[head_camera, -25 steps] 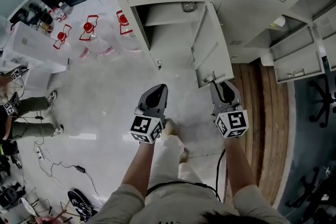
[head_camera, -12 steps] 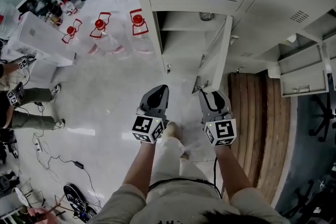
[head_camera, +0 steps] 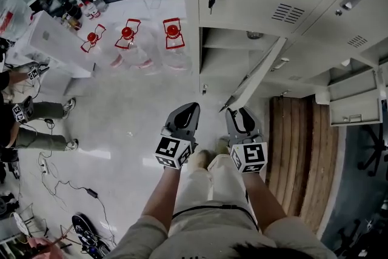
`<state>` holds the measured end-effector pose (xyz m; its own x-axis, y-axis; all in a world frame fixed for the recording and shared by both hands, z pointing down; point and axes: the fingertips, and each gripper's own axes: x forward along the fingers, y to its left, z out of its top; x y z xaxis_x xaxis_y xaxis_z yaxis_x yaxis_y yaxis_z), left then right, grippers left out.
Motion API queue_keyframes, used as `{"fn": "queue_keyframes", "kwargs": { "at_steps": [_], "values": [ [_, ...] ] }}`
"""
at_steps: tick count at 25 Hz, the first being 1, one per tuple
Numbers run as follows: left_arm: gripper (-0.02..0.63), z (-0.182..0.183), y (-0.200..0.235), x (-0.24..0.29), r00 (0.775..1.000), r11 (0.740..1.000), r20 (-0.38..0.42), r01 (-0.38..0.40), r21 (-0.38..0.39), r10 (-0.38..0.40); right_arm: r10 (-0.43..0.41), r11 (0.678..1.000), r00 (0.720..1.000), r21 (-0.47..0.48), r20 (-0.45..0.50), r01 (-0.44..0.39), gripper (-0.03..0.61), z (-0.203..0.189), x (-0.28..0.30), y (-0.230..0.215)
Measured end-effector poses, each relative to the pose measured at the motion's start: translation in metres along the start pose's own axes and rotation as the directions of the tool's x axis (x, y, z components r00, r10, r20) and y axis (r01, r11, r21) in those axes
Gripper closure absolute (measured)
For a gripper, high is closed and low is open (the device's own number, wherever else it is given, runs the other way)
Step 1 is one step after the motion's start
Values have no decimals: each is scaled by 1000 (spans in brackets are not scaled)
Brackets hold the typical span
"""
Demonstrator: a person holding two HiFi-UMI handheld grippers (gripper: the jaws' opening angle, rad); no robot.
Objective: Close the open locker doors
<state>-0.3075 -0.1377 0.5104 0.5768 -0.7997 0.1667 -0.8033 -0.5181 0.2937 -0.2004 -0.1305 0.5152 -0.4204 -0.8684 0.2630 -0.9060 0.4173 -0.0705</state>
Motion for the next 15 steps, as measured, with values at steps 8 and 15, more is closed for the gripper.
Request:
{"fn": "queue_keyframes", "kwargs": {
  "at_steps": [8,15],
  "values": [
    [615,13,23,9,1000,1000,26,4,10,-4,27,1000,1000,-13,16,-27,453,6,40,16],
    [615,24,41,22,999,999,21,27,23,-27,42,999,999,-16,13,-42,456,13,69,25]
  ]
}}
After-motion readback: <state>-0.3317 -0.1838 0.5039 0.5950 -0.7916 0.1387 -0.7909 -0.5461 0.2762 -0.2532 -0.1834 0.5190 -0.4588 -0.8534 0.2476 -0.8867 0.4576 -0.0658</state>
